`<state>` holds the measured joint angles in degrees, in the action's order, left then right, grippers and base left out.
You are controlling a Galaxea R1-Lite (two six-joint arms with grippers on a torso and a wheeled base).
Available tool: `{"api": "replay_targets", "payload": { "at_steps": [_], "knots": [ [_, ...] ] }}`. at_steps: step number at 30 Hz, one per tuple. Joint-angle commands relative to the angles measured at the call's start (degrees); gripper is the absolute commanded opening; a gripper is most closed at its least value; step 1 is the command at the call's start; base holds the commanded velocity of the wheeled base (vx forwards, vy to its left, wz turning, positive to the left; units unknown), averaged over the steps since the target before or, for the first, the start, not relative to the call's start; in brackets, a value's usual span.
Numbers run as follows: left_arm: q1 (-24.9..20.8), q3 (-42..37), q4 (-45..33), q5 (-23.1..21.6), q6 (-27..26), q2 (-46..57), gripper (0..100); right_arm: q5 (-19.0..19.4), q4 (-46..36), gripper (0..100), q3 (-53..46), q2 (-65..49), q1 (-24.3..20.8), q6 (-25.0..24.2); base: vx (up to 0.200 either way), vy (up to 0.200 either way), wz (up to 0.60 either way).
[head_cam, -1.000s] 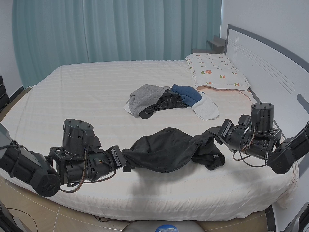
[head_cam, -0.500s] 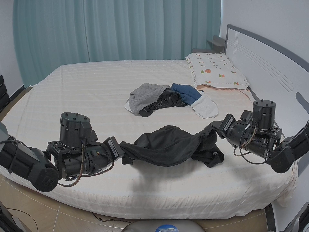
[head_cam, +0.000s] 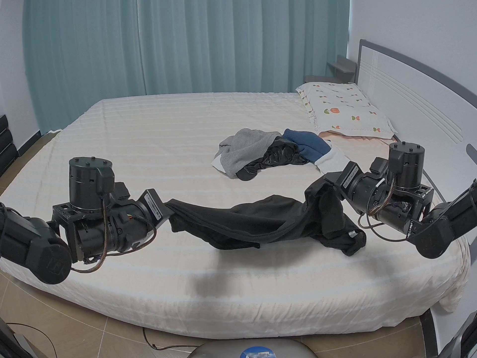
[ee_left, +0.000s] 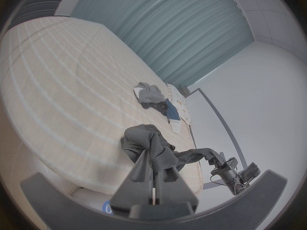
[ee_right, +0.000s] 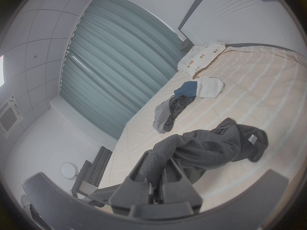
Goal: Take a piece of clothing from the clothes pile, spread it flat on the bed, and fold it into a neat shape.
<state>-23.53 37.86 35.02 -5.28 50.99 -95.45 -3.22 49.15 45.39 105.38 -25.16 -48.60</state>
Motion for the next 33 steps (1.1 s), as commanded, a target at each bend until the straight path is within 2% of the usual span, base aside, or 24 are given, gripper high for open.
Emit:
{"api": "replay_targets", "payload": {
  "at_steps": [1,17,33],
  "knots": [
    [1.99,0.19,-0.13,-0.17,-0.28,2.2,0,-0.03,-0.2,0,1.46,-0.08,-0.24,0.44,0.0,0.2,0.0],
    [4.72,0.54,-0.22,-0.17,-1.69,3.26,0,-0.03,-0.11,0,1.37,-0.79,-0.33,5.45,0.0,0.2,0.0],
    [6.83,1.42,-0.13,-0.26,-2.48,5.63,0,0.05,0.68,0,1.99,-3.16,0.38,5.54,0.0,0.2,0.0]
  ]
}}
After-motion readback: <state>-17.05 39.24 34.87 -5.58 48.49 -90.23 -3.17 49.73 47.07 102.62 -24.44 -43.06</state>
